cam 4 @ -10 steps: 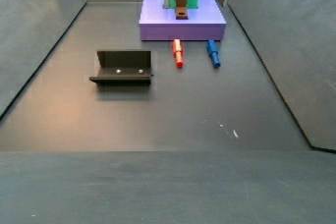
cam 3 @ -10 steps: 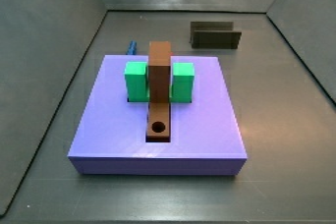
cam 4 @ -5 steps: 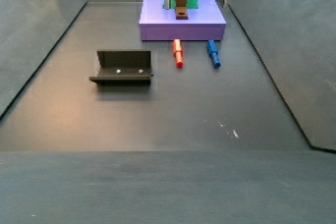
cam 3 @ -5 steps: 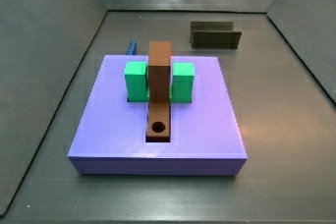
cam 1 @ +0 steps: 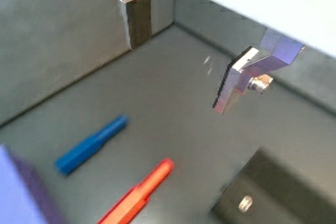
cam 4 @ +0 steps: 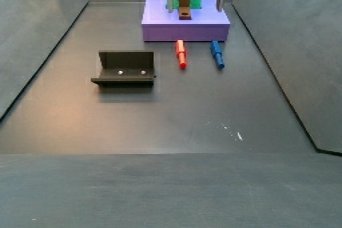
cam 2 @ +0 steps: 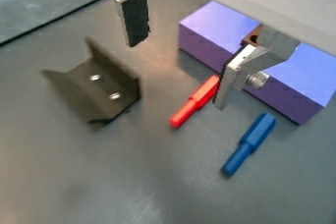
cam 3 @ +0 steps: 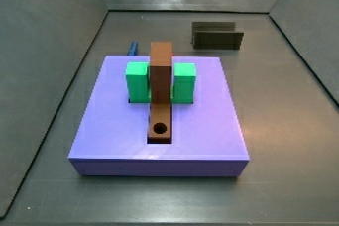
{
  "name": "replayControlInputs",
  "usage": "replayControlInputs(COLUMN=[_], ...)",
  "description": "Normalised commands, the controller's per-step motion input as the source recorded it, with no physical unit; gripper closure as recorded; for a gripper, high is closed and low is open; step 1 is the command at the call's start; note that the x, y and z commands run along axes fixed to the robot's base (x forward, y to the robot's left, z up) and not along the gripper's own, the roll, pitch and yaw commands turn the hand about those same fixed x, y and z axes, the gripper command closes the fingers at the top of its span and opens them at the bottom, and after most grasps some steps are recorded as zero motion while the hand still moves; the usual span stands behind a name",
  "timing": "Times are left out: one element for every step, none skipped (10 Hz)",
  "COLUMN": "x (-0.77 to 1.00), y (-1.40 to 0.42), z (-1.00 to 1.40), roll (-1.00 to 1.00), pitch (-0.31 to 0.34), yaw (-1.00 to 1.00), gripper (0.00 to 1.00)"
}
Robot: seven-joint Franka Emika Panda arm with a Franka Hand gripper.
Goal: Pick up the blue object. Move up. Place the blue object on the fixture. Regrasp the blue object. Move to above the board. Insert the blue object.
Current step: Pick up the blue object.
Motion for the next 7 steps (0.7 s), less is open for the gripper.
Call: replayControlInputs(x=[0.29,0.25,0.01,-0.17,-0.27,-0.16,0.0], y=[-0.87,-0.68,-0.34,-0.23,-0.29,-0.27,-0.28], z=[-0.6,-0.56,-0.39,-0.22,-0.24,-0.24,-0.24], roll=[0.21,0.25,0.33,0.31,0.31,0.23,0.1], pitch=[-0.051,-0.029,0.0,-0.011,-0.056,-0.043,-0.019], yaw=[0.0,0.0,0.0,0.01,0.02,0.0,0.0], gripper=[0.0,0.0,0.0,0.0,0.0,0.0,0.0])
